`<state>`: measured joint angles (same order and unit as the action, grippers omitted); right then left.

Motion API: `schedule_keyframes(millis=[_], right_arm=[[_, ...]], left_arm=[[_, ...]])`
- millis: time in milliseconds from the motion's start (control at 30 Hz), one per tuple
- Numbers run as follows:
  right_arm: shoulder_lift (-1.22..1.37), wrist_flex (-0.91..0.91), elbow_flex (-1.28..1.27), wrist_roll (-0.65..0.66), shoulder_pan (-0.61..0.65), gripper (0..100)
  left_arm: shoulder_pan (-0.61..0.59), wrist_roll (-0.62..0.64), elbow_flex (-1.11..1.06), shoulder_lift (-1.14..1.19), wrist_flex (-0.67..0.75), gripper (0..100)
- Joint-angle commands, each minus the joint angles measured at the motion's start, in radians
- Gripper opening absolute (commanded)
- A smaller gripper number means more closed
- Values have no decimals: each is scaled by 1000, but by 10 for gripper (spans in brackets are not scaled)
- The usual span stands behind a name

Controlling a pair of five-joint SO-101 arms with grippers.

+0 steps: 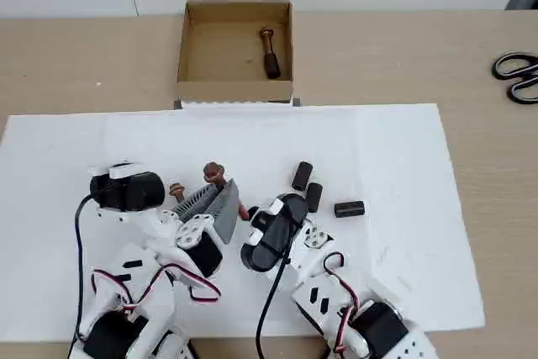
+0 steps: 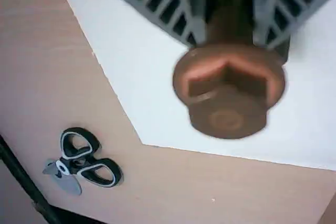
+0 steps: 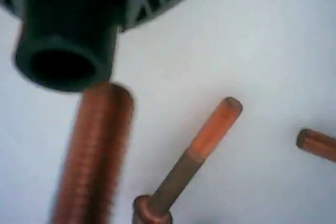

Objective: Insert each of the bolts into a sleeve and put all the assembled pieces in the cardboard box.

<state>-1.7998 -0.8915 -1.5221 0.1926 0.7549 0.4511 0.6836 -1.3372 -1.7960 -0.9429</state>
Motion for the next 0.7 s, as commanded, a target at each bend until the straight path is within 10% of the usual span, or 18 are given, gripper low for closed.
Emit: schedule_keyframes(millis=[0, 667], right_arm=[[-13, 25, 11, 8, 5, 3], [-15, 25, 44, 5, 36, 3]], left_arm=[[3, 29, 18, -12, 34, 5], [-2, 51, -39, -12, 117, 5]])
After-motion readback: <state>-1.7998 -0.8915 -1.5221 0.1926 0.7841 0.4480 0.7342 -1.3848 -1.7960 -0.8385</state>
